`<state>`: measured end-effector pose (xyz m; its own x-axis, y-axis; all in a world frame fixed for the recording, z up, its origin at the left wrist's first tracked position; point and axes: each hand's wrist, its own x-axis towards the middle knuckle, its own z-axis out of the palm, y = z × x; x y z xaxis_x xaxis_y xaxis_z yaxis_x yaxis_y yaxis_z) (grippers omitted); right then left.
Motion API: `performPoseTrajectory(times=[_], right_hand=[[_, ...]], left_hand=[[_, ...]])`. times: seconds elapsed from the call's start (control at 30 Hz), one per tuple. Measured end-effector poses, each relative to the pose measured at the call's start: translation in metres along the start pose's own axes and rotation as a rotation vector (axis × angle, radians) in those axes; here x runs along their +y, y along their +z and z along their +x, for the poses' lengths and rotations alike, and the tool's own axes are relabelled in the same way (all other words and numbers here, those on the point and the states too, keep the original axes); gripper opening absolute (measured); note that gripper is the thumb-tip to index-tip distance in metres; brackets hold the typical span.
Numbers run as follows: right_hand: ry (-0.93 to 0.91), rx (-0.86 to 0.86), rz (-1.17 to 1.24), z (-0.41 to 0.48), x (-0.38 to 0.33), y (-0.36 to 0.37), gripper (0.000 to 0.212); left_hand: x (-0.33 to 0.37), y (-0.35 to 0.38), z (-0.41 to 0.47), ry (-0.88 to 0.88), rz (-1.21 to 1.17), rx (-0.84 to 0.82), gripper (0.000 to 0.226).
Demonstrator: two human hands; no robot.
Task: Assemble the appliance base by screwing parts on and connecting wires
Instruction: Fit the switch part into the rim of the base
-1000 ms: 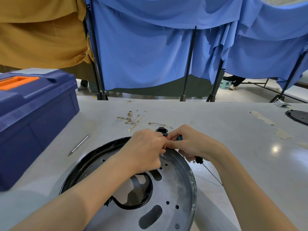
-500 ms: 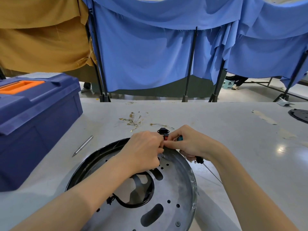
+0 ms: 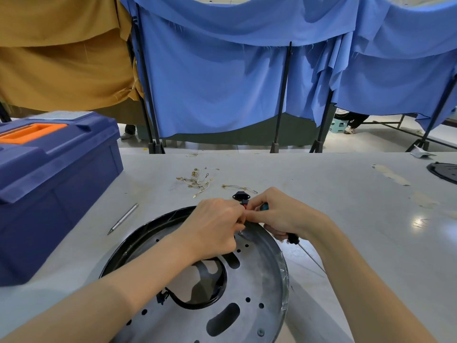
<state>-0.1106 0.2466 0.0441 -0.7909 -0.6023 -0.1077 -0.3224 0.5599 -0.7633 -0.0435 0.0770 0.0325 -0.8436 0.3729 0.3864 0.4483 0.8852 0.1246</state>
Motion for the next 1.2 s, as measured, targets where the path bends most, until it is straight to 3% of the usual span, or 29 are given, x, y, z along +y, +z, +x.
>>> performPoseTrajectory(times=[0.1,0.27,0.4,0.57,0.8,0.97,1.1,1.2], right_hand=[[0.005,0.003,0.0,0.0,0.0,0.001,0.032],[-0.001,0.004,0.014,0.001,0.0,0.0,0.034],[0.006,0.009,0.021,0.001,0.0,0.002,0.034],[-0.007,0.002,0.005,0.001,-0.001,0.001,0.032],[0.002,-0.001,0.003,-0.001,-0.001,0.001,0.026],[-0.009,-0.006,0.02,-0.001,-0.001,0.001,0.031],[-0.01,-0.007,0.02,0.0,-0.001,0.0,0.028],[-0.005,-0.009,0.027,0.0,-0.002,0.0,0.027]], left_hand=[[-0.006,-0.001,0.001,-0.033,0.015,0.013,0.008],[0.001,-0.001,-0.008,0.071,-0.001,0.055,0.007],[-0.007,0.001,-0.005,-0.007,0.02,0.043,0.007],[0.001,0.003,-0.006,0.019,-0.075,0.074,0.007],[-0.002,0.005,-0.003,-0.204,-0.396,-0.009,0.003],[-0.006,0.002,-0.007,-0.31,-0.617,-0.092,0.011],[-0.008,-0.003,-0.006,-0.366,-0.672,-0.138,0.028],[-0.009,-0.003,-0.004,-0.383,-0.64,-0.119,0.028]])
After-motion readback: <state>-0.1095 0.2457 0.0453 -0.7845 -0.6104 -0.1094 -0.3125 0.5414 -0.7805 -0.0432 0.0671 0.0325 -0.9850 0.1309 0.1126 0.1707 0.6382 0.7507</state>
